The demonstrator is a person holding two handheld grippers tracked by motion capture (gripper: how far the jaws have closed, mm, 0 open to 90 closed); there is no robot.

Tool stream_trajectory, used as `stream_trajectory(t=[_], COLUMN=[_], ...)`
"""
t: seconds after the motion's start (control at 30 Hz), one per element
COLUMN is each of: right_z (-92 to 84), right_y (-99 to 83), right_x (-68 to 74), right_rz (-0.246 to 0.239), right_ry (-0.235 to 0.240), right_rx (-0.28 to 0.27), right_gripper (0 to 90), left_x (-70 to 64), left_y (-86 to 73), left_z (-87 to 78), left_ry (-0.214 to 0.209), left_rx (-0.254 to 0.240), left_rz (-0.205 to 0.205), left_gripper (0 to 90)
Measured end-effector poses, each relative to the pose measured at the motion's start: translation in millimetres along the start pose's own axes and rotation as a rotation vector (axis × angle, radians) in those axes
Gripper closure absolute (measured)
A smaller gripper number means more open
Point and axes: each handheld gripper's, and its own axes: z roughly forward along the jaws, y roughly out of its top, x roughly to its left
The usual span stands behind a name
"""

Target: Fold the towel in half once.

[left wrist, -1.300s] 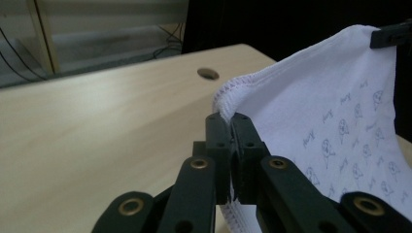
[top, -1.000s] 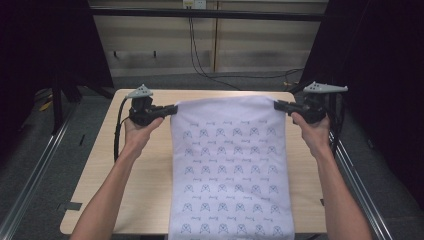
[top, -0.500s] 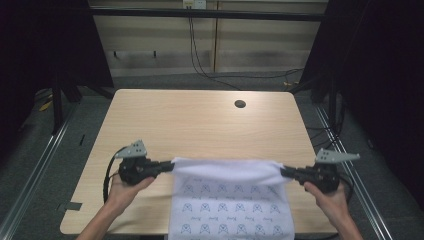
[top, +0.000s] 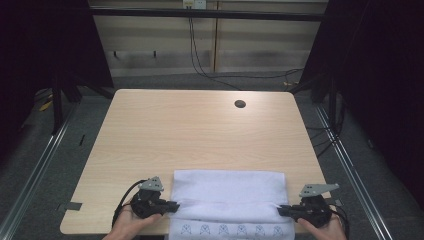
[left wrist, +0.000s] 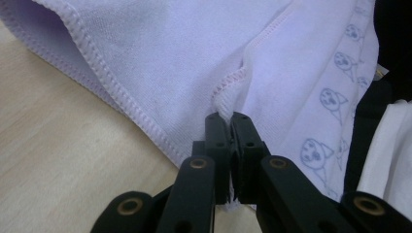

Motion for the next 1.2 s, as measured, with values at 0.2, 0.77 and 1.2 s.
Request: stream_trajectory(t=[0.2, 0.77, 1.2], right_z=[10.8, 70.4, 106.4], right_y=[12.0, 103.0, 167.3], right_x=[-14.0, -69.0, -118.7], right_rz=[0.005, -0.002, 0.036], right_ry=[-0.001, -0.117, -0.279], right_rx=[-0.011, -0.051, -0.060], right_gripper=[87.1, 87.2, 87.3], left_x=[10.7, 111.6, 178.7], left_y=[7.2, 63.9, 110.2], left_z=[1.1, 12.0, 31.1], left_ry=[0.081, 0.249, 0.343], left_rx=[-0.018, -0.096, -0.161], left_rz=[0.022, -0.038, -0.105], left_gripper=[88.0, 88.3, 88.2])
